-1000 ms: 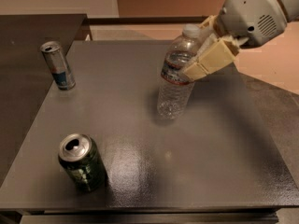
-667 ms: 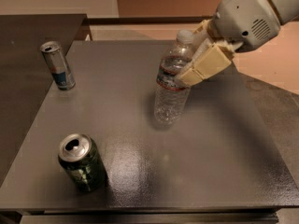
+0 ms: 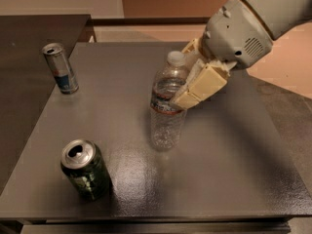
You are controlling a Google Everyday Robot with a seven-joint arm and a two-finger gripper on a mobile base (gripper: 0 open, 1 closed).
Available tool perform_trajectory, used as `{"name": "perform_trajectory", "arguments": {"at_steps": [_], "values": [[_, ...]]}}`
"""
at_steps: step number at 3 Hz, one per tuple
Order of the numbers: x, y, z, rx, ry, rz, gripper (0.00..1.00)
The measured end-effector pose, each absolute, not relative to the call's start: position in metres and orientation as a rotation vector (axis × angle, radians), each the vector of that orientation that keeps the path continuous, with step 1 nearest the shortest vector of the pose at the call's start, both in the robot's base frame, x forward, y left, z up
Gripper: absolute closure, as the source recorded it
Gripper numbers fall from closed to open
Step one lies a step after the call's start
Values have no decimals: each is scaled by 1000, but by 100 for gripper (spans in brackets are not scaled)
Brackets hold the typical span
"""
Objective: Move water bottle near green can
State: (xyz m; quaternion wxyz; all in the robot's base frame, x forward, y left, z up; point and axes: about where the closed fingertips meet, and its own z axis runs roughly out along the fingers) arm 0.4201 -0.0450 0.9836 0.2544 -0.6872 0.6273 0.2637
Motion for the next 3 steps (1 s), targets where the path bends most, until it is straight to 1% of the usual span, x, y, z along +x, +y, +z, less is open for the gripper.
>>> {"name": "perform_trajectory", "arguments": {"at_steps": [3], "values": [[392, -12, 956, -1963, 1626, 715, 100]]}}
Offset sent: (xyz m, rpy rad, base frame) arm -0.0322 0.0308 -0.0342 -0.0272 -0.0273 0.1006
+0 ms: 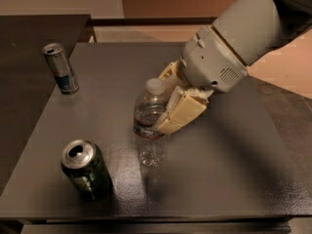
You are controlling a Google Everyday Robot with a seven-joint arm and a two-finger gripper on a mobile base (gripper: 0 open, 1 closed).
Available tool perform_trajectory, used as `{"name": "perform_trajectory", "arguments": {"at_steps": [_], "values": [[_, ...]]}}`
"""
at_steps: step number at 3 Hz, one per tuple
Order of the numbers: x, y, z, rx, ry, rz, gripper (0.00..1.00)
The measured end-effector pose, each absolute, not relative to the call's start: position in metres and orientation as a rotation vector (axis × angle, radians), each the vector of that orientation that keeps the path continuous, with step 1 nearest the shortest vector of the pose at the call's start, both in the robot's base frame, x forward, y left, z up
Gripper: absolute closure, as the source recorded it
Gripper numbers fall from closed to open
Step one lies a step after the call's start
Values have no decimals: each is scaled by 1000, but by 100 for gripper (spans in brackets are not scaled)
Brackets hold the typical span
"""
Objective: Move water bottle near green can
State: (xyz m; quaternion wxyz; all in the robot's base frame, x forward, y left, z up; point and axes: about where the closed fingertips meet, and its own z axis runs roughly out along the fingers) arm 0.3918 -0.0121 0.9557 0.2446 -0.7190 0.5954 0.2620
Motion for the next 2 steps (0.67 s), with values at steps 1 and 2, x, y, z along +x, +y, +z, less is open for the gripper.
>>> {"name": "perform_trajectory", "arguments": {"at_steps": [1, 2], "values": [[386, -2, 949, -1977, 1608, 726, 100], [381, 8, 947, -1992, 1583, 740, 100]]}}
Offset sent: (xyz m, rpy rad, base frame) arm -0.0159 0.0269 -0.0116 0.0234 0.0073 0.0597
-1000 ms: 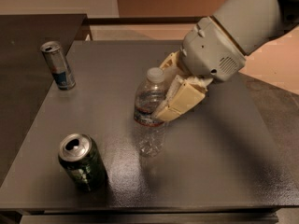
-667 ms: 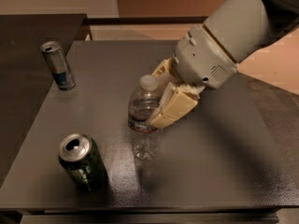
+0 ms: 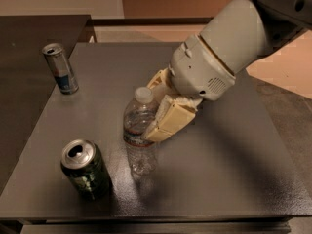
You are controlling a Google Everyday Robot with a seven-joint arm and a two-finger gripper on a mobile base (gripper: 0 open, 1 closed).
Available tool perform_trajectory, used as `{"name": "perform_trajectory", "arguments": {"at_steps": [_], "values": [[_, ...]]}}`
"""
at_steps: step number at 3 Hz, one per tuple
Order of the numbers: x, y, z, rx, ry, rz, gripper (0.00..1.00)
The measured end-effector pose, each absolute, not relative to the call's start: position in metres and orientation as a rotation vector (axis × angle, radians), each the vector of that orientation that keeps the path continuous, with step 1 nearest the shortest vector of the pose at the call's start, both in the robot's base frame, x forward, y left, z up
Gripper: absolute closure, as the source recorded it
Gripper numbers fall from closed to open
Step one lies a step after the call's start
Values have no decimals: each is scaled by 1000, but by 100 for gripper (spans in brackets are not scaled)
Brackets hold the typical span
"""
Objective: Move water bottle near green can
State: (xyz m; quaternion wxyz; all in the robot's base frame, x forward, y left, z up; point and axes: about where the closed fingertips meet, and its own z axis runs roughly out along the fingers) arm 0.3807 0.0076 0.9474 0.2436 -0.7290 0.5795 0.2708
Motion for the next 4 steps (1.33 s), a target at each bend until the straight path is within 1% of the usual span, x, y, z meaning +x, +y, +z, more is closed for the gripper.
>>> {"name": "perform_trajectory", "arguments": {"at_steps": [1, 4], "values": [[376, 16, 948, -2000, 1563, 751, 82], [365, 28, 947, -2035, 1533, 742, 13]]}}
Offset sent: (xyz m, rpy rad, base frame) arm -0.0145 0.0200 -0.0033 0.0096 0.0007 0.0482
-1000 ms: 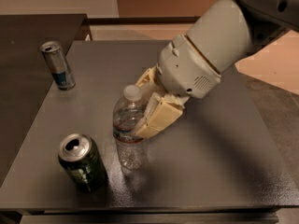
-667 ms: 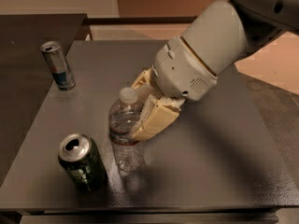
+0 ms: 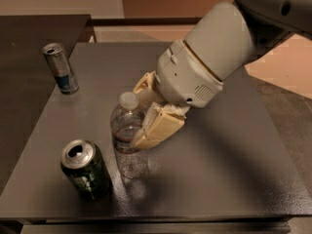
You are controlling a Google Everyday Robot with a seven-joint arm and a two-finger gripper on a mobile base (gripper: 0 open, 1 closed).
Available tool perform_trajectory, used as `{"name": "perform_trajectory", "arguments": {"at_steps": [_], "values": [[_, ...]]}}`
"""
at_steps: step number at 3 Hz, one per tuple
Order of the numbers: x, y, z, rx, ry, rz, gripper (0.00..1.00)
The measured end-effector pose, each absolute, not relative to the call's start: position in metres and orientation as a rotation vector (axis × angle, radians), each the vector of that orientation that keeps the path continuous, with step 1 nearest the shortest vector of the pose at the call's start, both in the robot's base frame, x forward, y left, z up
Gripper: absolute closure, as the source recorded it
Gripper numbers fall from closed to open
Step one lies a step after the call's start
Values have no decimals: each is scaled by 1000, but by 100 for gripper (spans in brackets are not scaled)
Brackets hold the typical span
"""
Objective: Move water bottle near green can
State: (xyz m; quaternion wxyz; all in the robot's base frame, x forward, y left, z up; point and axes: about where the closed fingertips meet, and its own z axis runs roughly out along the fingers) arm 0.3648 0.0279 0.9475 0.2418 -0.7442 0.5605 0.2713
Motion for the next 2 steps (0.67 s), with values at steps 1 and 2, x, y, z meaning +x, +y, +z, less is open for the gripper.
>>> {"name": "perform_trajectory", "arguments": {"at_steps": [1, 2], "values": [[364, 29, 949, -2037, 1529, 734, 0], [364, 29, 949, -2037, 1529, 734, 0]]}}
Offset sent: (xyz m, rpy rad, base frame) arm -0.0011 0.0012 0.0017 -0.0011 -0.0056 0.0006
